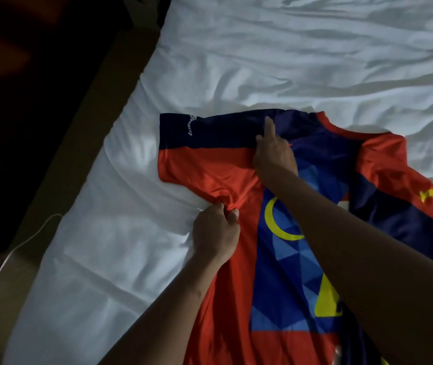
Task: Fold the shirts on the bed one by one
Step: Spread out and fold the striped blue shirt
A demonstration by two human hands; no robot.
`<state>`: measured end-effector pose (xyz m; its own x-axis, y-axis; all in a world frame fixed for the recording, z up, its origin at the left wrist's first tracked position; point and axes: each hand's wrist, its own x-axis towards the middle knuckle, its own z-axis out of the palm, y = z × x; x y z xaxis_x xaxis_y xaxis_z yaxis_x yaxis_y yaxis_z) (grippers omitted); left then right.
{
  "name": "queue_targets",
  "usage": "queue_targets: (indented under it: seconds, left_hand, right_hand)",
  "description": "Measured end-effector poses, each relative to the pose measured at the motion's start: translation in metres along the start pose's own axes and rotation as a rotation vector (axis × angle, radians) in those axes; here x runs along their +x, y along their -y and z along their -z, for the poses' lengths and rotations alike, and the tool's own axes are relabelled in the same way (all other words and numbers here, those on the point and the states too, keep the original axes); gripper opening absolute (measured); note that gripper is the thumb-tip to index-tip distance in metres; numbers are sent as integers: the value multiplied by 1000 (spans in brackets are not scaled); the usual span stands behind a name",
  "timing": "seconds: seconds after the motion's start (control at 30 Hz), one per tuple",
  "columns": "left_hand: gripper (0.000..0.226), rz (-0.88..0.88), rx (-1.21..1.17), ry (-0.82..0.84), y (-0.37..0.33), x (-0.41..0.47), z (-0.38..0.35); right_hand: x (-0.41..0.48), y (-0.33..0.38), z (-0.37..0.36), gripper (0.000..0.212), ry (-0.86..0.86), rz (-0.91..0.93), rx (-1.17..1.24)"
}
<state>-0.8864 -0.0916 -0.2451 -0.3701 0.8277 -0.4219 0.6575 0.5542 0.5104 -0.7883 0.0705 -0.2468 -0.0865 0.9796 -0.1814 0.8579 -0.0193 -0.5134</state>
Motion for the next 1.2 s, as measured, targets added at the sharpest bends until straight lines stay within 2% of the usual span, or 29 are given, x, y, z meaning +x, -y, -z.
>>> queue_targets:
  seconds: [0.1,0.23,0.4,0.43,0.57,0.63,0.73,0.87,1.0,1.1,1.2]
  left_hand:
    - [27,8,-27,20,1,3,1]
    - [26,8,-89,31,1,4,5]
    - [29,27,-218,3,0,-3,12]
    - [33,25,-222,-4,-1,-6,11]
    - [37,54,-225,11,-1,-12,5]
    - [33,61,-212,21,1,-8,4]
    - [37,66,-192,54,2,-3,3]
    - [40,63,-196,52,-1,-5,6]
    - [34,-61,-79,-65,-13,-22,14]
    - [33,-172,62,-163,-33,-41,14]
    - [29,-290,254,-165,-56,-62,-3]
  right_hand:
    - [17,6,2,59,28,-55,-99]
    - [26,12,4,31,33,-60,-106]
    - [25,15,16,19,-23,-25,-49]
    - [26,15,20,20,-6,-14,-63]
    - [31,11,31,54,129,-20,-124]
    - [34,10,26,45,141,-13,-129]
    - [35,9,15,25,74,-21,-103]
    - [24,9,16,22,-28,-28,54]
    - [9,8,39,18,-113,-38,220]
    - [5,1,66,19,-218,-70,248]
    - [5,-17,91,22,-265,-122,216]
